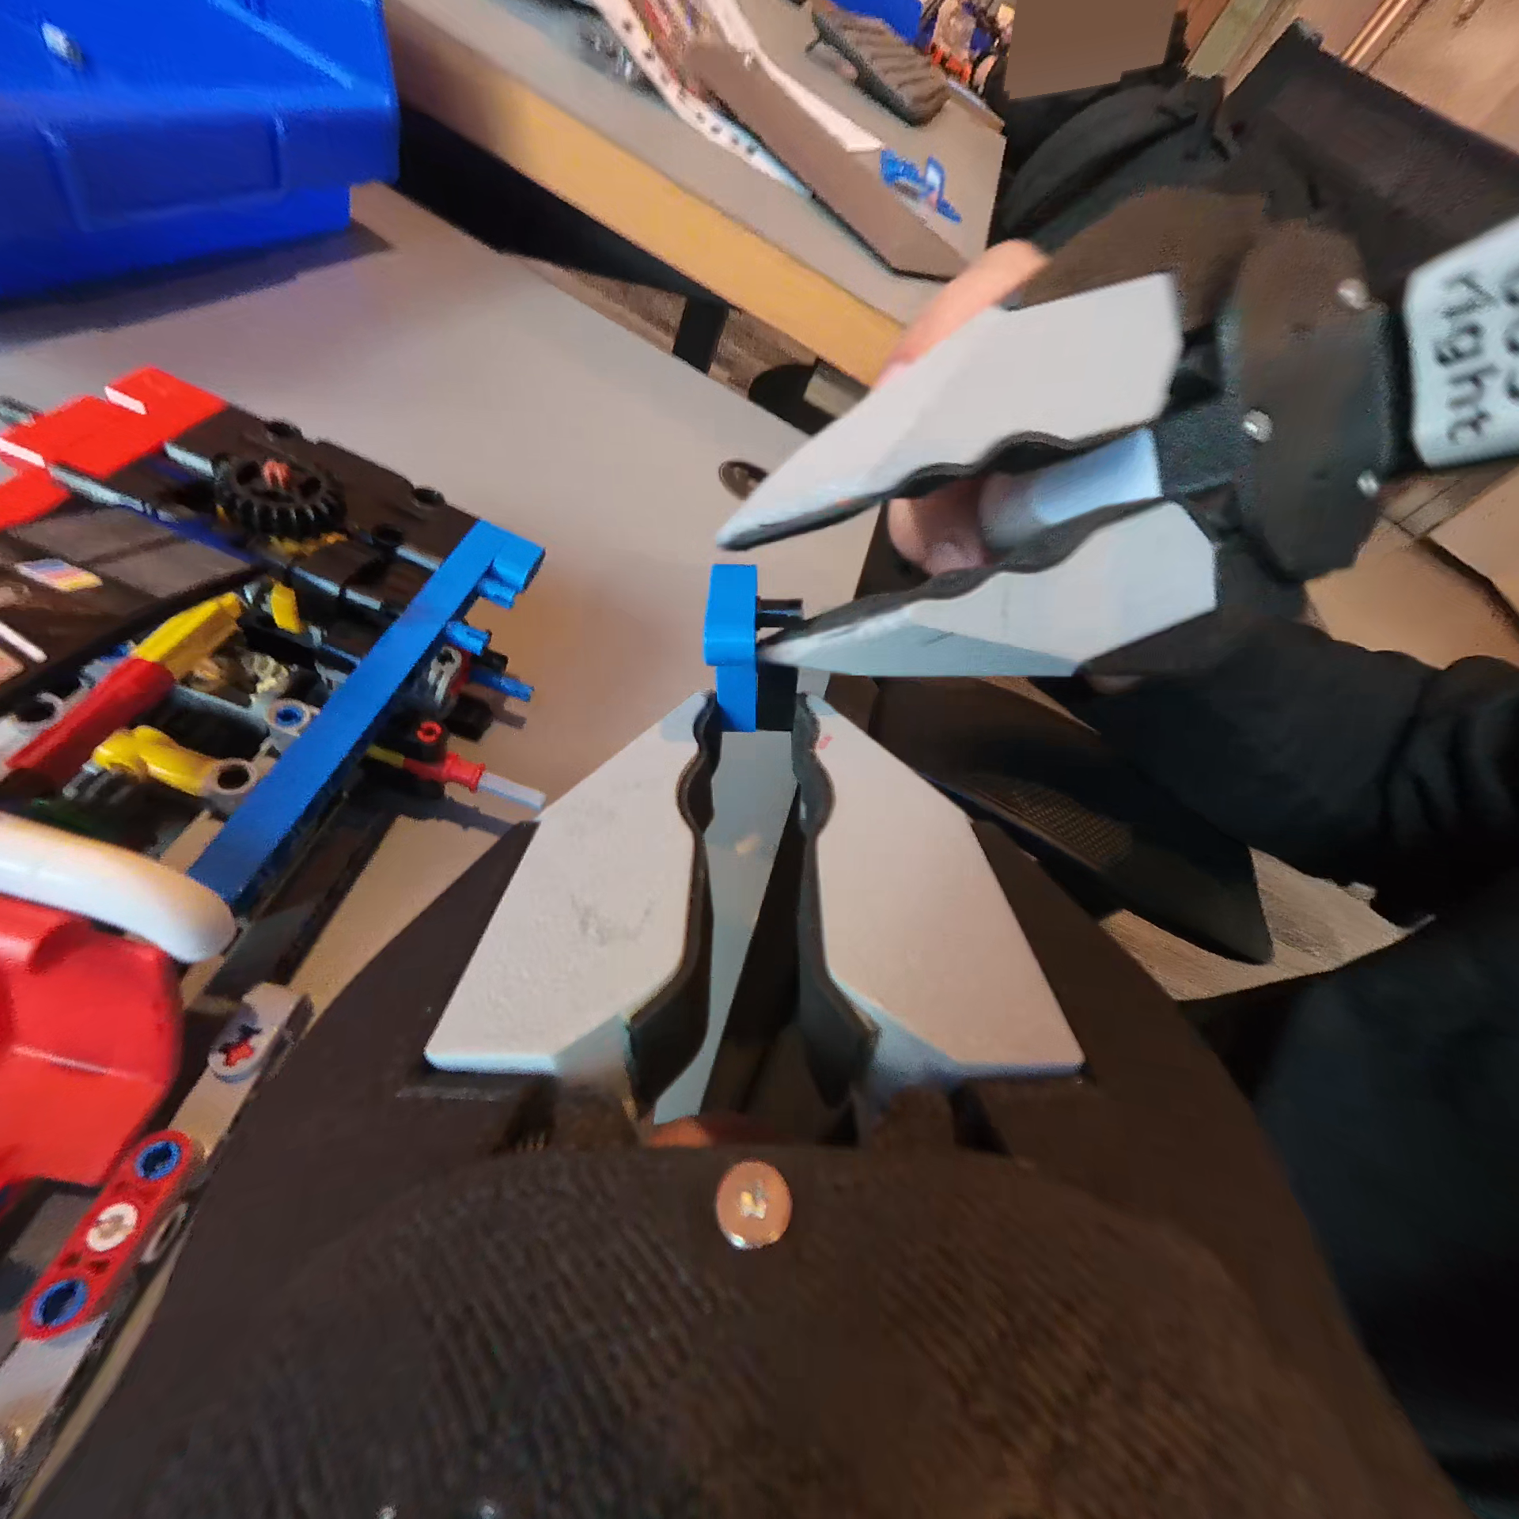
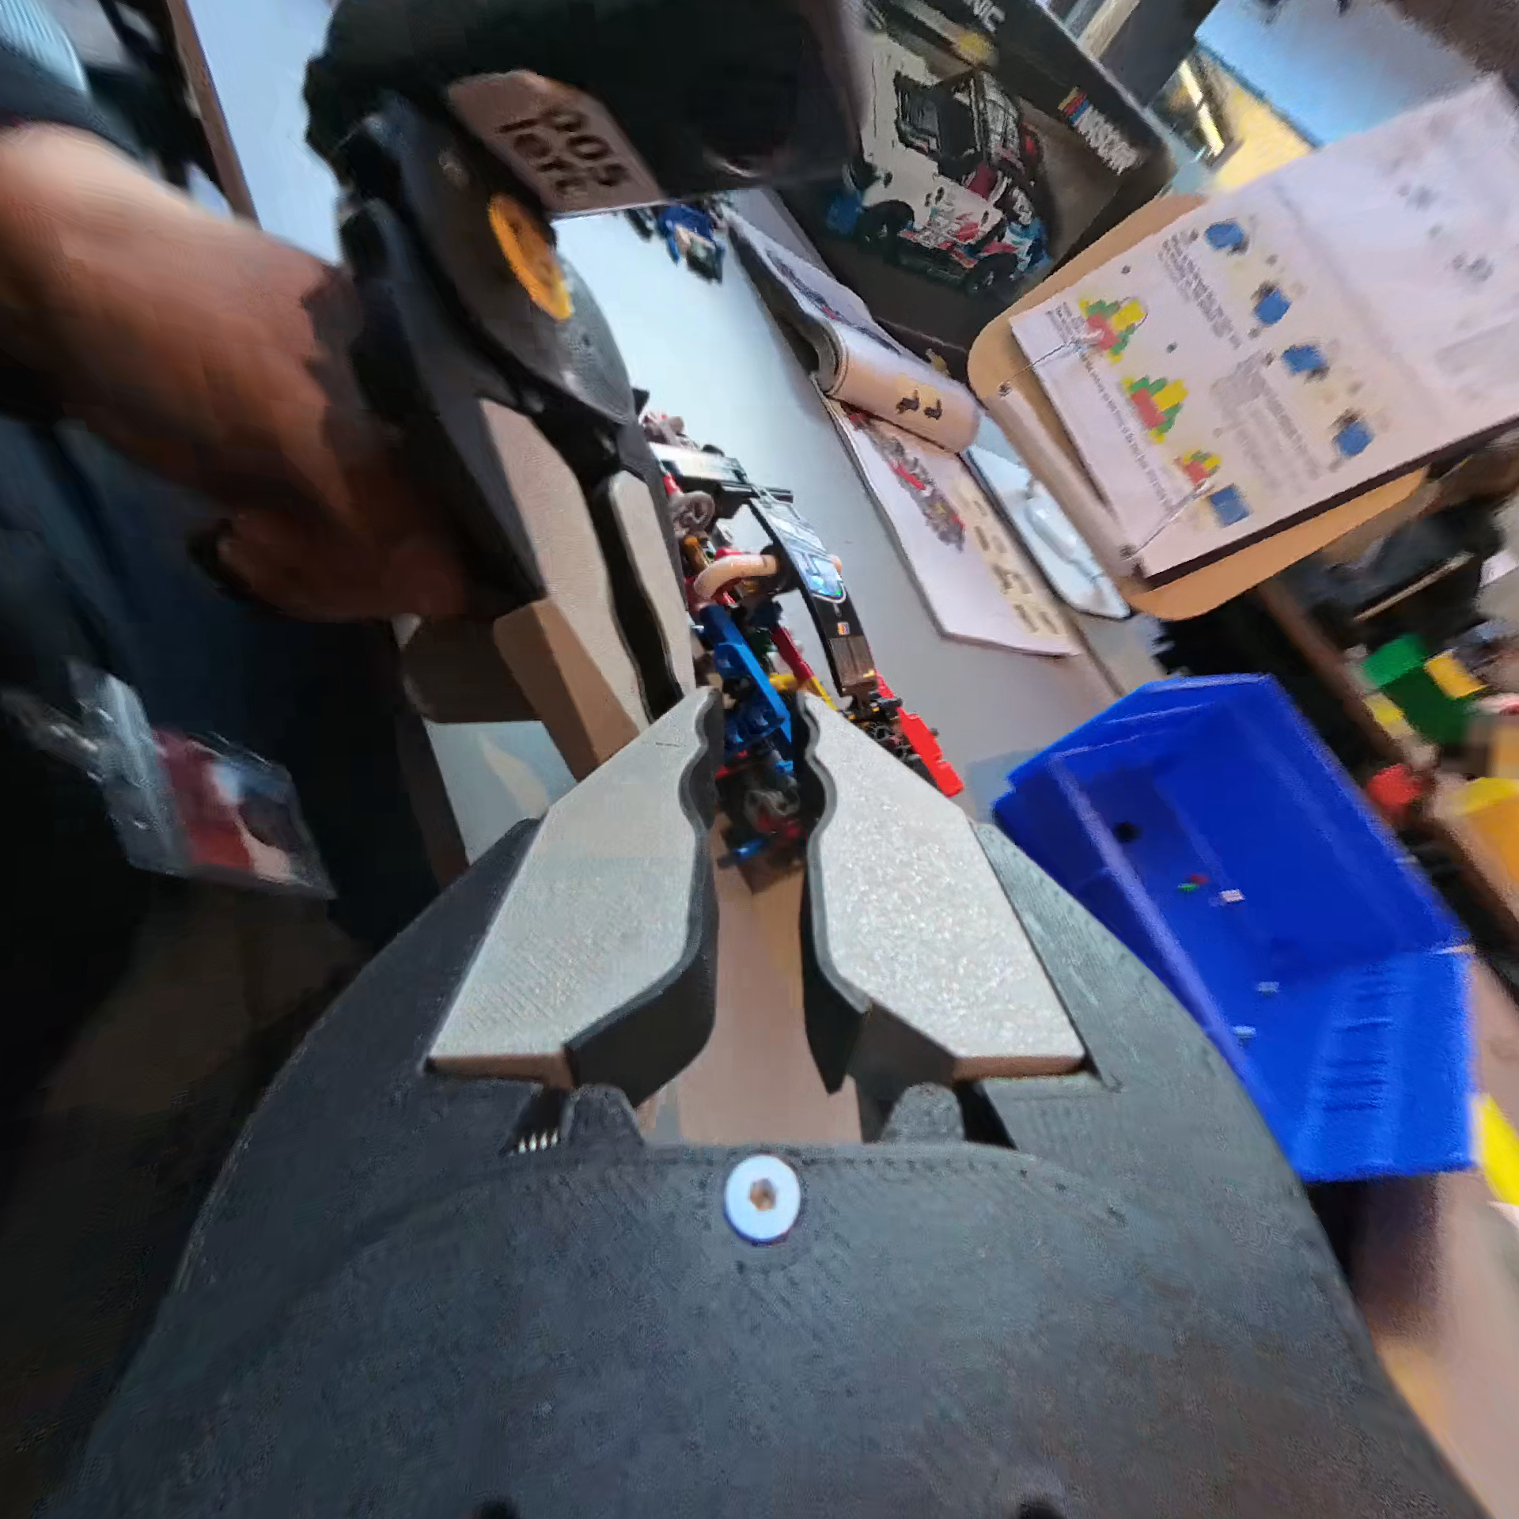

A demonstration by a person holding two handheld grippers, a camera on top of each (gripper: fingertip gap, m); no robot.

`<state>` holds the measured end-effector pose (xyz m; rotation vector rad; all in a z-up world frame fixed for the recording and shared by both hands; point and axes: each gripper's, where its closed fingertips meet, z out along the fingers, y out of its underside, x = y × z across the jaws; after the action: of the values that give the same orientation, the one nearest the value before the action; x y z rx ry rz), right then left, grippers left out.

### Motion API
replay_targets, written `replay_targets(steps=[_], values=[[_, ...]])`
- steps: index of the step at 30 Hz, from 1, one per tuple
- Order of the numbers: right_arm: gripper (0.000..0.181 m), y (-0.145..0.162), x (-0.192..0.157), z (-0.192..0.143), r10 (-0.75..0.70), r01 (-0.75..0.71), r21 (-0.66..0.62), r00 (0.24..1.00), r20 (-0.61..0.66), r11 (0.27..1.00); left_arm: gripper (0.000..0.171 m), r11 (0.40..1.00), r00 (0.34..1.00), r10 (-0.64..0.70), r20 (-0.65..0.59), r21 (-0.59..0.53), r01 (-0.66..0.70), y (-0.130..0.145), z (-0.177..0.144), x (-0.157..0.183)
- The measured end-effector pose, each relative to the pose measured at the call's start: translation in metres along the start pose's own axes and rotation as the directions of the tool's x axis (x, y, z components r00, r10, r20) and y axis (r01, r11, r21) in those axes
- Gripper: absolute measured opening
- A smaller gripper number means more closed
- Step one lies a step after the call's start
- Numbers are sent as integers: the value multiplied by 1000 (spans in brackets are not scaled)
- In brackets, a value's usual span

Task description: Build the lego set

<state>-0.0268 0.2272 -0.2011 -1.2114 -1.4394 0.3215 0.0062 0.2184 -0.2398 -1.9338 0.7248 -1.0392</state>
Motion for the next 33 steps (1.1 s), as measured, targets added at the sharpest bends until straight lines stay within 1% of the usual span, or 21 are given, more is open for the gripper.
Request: replay_targets(steps=[3,6,10,13,16,17,18,20,21,23,24,26,27,28,30,33], values=[[12,3,-2,-2,-137,134,-43,989,-56,990,14,997,998,-60,4,-52,60,8,2,-3],[3,9,-9,1,-268,263,-87,962,-54,961,14,994,997,-75,21,-78,76,12,5,-5],[2,12,-13,7,-376,365,-128,923,-83,922,14,991,997,-48,60,-120,55,19,8,-7],[2,14,-10,9,-474,454,-161,871,-125,876,14,992,995,-40,87,-119,50,19,9,-10],[2,17,-8,10,-538,510,-189,828,-158,839,14,990,994,-60,89,-121,71,19,8,-11],[1,18,-7,10,-558,527,-196,813,-167,827,15,988,995,-64,82,-136,75,21,8,-11],[2,20,-5,10,-581,546,-211,794,-180,811,23,984,995,-63,78,-163,75,25,6,-10],[2,30,1,10,-634,584,-259,750,-188,769,38,974,995,-33,92,-219,53,30,-7,-11],[2,36,2,11,-656,602,-276,733,-182,749,39,972,995,5,100,-234,18,27,-18,-11],[2,43,2,14,-687,629,-293,706,-174,720,41,964,980,129,149,-251,-89,8,-42,-20],[2,44,1,15,-699,639,-296,693,-178,710,46,951,960,205,188,-269,-151,-7,-53,-29],[1,42,0,19,-719,659,-292,665,-204,693,68,899,910,345,230,-359,-250,-33,-66,-53],[1,40,-1,22,-727,668,-289,651,-218,686,70,866,893,390,223,-418,-274,-41,-67,-66],[1,39,-2,24,-732,674,-289,642,-227,680,71,833,890,415,191,-473,-287,-46,-65,-74],[2,43,-3,30,-733,672,-297,644,-220,679,76,765,897,429,107,-571,-298,-45,-56,-84],[0,50,-1,31,-712,646,-305,667,-220,699,78,663,863,502,54,-665,-344,-39,-46,-101]])
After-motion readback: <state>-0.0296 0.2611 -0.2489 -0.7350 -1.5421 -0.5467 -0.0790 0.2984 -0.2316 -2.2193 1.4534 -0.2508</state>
